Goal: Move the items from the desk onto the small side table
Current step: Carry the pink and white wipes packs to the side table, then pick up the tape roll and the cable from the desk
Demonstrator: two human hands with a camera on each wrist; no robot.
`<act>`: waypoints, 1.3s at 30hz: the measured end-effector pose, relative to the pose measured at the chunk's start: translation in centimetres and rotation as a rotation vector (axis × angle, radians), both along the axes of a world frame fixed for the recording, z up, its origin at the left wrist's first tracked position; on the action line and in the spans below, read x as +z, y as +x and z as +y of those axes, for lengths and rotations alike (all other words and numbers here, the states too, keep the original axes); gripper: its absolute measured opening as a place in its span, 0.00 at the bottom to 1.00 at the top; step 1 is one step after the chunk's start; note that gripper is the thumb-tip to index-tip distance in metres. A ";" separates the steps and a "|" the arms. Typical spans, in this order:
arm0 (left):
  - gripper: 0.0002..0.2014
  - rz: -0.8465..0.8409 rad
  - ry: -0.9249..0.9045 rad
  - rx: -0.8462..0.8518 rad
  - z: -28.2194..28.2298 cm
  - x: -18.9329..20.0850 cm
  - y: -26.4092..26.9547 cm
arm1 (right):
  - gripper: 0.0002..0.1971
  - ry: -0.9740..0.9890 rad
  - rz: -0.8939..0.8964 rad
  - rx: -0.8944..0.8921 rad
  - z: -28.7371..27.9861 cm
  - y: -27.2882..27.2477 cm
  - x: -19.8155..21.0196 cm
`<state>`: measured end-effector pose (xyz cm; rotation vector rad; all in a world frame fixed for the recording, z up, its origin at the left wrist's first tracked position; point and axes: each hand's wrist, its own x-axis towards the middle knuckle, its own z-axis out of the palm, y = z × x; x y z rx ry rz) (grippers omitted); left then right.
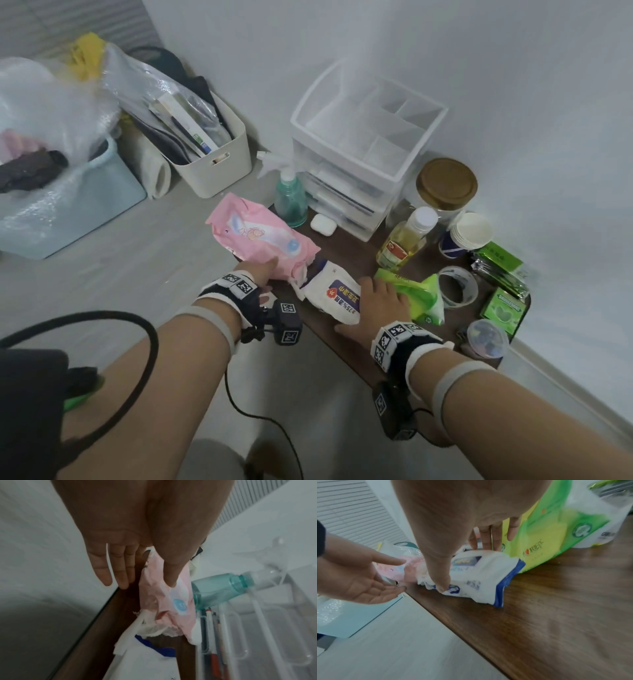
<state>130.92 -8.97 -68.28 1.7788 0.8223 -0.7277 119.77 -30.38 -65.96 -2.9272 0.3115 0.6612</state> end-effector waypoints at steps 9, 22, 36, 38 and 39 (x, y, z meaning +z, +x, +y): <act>0.15 -0.075 -0.118 0.106 2.4 18.9 -5.9 | 0.19 0.123 -0.036 0.120 2.8 1.5 19.0; 0.10 -0.475 -0.041 0.611 10.5 52.2 -28.9 | 0.04 0.654 0.062 0.568 16.5 -5.8 51.4; 0.03 -0.489 0.319 1.450 7.0 60.3 -76.5 | 0.04 0.619 0.499 1.489 31.6 -42.9 58.8; 0.04 -0.422 0.389 1.517 5.3 59.7 -81.9 | 0.04 0.573 0.529 1.617 32.6 -48.4 58.4; 0.04 -0.394 0.409 1.541 4.5 59.2 -84.0 | 0.04 0.562 0.546 1.660 32.9 -50.6 58.5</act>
